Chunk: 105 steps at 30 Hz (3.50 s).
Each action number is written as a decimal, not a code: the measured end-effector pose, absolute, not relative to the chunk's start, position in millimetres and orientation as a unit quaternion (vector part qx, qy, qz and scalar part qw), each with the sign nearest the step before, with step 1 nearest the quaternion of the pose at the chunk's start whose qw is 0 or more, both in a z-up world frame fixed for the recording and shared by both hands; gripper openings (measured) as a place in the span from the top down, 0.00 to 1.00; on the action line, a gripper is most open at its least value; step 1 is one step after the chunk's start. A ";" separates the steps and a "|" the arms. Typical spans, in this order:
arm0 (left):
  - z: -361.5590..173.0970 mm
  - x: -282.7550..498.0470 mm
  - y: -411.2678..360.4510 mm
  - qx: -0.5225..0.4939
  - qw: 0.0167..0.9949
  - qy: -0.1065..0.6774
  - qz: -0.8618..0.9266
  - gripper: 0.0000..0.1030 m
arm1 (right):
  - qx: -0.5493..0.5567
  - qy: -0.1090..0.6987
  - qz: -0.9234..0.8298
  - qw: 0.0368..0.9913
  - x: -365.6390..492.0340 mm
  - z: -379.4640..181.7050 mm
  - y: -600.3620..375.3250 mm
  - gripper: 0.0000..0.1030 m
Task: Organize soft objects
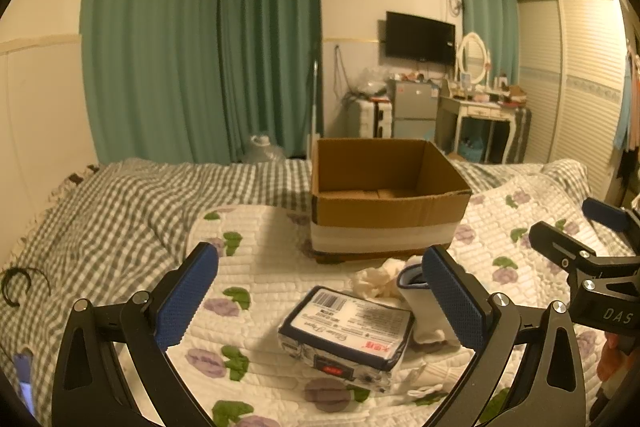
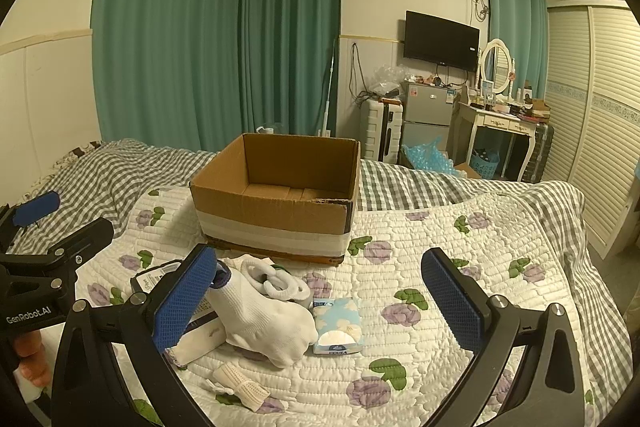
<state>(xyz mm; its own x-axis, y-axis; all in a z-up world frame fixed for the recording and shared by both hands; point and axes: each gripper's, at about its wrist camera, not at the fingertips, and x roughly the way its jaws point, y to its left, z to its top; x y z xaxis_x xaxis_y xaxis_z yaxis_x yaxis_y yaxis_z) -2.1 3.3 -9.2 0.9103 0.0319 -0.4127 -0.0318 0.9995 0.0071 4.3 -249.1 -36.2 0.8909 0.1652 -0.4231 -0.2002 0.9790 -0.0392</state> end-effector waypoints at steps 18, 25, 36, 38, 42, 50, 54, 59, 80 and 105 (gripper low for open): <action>-6.2 -2.1 3.3 0.000 0.978 0.210 0.015 0.00 | -0.042 0.214 0.096 0.971 3.8 -36.5 -247.7 0.00; 1.0 -6.9 4.1 -0.008 0.978 0.207 0.011 0.00 | -0.044 0.216 0.099 0.970 -3.5 -30.6 -243.5 0.00; -29.9 0.9 12.1 -0.002 0.965 0.260 0.014 0.00 | -0.056 0.262 0.115 0.957 4.4 -48.2 -240.9 0.00; -43.6 5.1 12.5 0.000 0.960 0.279 0.012 0.00 | -0.064 0.281 0.114 0.951 11.6 -60.5 -237.5 0.00; -65.2 14.4 12.6 0.005 0.950 0.313 0.018 0.00 | -0.069 0.322 0.135 0.935 26.6 -86.8 -227.6 0.04; -73.0 17.9 24.6 -0.009 0.944 0.329 0.022 0.00 | -0.106 0.377 0.169 0.904 59.7 -132.2 -197.0 0.04; -78.7 22.8 22.0 -0.007 0.939 0.343 0.021 0.00 | -0.110 0.401 0.167 0.894 76.7 -148.8 -191.4 0.22; -86.0 22.7 11.2 0.002 0.934 0.356 0.007 0.00 | -0.100 0.379 0.162 0.906 67.4 -136.5 -199.0 0.42; -131.4 63.4 -5.1 -0.048 0.909 0.412 -0.033 0.47 | -0.011 0.350 0.154 0.924 57.3 -110.7 -248.6 0.44; -19.7 34.2 0.1 -0.019 0.952 0.296 -0.079 0.82 | -0.017 0.286 0.160 0.945 36.0 -45.9 -248.4 0.44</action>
